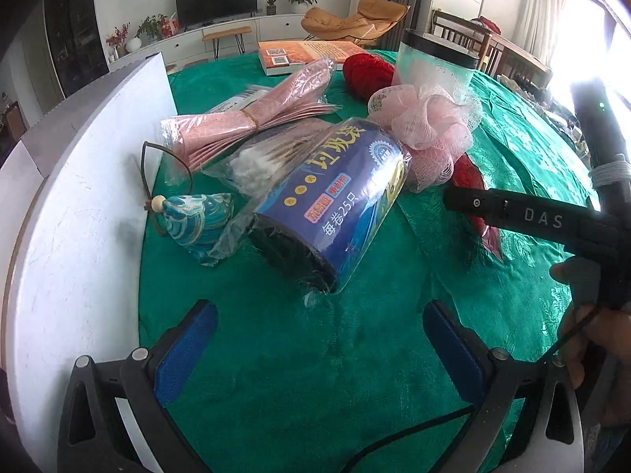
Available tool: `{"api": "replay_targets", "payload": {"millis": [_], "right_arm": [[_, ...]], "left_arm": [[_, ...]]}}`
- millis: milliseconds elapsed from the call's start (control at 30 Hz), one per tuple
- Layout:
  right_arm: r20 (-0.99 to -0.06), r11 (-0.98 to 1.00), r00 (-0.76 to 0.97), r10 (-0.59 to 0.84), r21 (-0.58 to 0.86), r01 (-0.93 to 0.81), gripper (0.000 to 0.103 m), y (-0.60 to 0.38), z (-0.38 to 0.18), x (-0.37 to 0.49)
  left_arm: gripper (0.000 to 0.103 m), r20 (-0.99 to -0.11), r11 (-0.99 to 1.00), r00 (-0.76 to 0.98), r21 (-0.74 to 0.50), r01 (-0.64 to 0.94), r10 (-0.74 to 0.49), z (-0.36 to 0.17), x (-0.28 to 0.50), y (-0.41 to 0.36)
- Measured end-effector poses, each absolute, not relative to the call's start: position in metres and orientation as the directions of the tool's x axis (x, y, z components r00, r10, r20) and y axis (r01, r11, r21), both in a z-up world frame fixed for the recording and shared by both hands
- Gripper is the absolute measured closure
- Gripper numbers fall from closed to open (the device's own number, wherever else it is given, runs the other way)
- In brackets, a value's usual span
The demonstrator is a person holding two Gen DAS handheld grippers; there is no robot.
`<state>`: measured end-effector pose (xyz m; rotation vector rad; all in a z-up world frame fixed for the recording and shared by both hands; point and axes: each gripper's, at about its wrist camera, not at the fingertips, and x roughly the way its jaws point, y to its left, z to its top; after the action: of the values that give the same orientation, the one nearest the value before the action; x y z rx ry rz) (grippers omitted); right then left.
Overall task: Organize soft objects
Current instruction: 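Grasp the blue garbage-bag roll with the left tool while the right tool grasps the red packet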
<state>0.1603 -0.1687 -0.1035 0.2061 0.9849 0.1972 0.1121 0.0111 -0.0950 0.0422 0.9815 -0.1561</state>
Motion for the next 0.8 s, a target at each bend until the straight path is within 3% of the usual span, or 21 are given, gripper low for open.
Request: {"api": "replay_targets", "payload": {"millis": [33, 67, 100, 133, 400, 433, 467, 533, 567, 633, 800], "right_arm": [[-0.819, 0.970, 0.524, 0.233, 0.231, -0.070, 0.020, -0.167, -0.106, 0.166], [-0.822, 0.976, 0.528, 0.214, 0.206, -0.074, 0.031, -0.165, -0.104, 0.169], [-0.835, 0.980, 0.513, 0.199, 0.186, -0.077, 0.048, -0.165, -0.104, 0.171], [-0.843, 0.982, 0.504, 0.190, 0.171, -0.083, 0.088, -0.168, -0.103, 0.171], [-0.811, 0.966, 0.556, 0.181, 0.252, 0.054, 0.087, -0.260, -0.075, 0.188], [-0.805, 0.962, 0.565, 0.183, 0.265, 0.067, 0.087, -0.268, -0.070, 0.192], [-0.800, 0.957, 0.570, 0.190, 0.280, 0.074, 0.087, -0.276, -0.067, 0.198], [-0.791, 0.946, 0.573, 0.215, 0.315, 0.079, 0.087, -0.286, -0.064, 0.212], [-0.787, 0.939, 0.572, 0.233, 0.334, 0.077, 0.087, -0.290, -0.065, 0.219], [-0.784, 0.927, 0.565, 0.259, 0.365, 0.082, 0.087, -0.295, -0.068, 0.234], [-0.792, 0.915, 0.551, 0.262, 0.385, 0.119, 0.087, -0.302, -0.077, 0.260]], "left_arm": [[0.000, -0.827, 0.987, 0.554, -0.011, 0.158, -0.097, -0.090, 0.114, 0.009], [0.000, -0.822, 0.987, 0.564, 0.017, 0.162, -0.079, -0.085, 0.117, 0.005], [0.000, -0.815, 0.985, 0.576, 0.046, 0.164, -0.058, -0.080, 0.121, 0.001], [0.000, -0.809, 0.984, 0.586, 0.073, 0.165, -0.038, -0.077, 0.127, -0.003], [0.001, -0.830, 0.945, 0.547, 0.257, 0.203, 0.108, -0.096, 0.184, -0.035], [0.004, -0.830, 0.939, 0.544, 0.272, 0.209, 0.119, -0.098, 0.187, -0.038], [0.017, -0.829, 0.937, 0.545, 0.278, 0.213, 0.122, -0.100, 0.188, -0.040], [0.038, -0.843, 0.947, 0.531, 0.233, 0.221, 0.084, -0.099, 0.190, -0.040], [0.042, -0.842, 0.951, 0.533, 0.227, 0.212, 0.082, -0.098, 0.191, -0.040], [0.044, -0.846, 0.961, 0.530, 0.184, 0.207, 0.048, -0.093, 0.189, -0.038], [0.044, -0.826, 0.984, 0.543, -0.078, 0.157, -0.152, -0.059, 0.172, -0.013]]}}
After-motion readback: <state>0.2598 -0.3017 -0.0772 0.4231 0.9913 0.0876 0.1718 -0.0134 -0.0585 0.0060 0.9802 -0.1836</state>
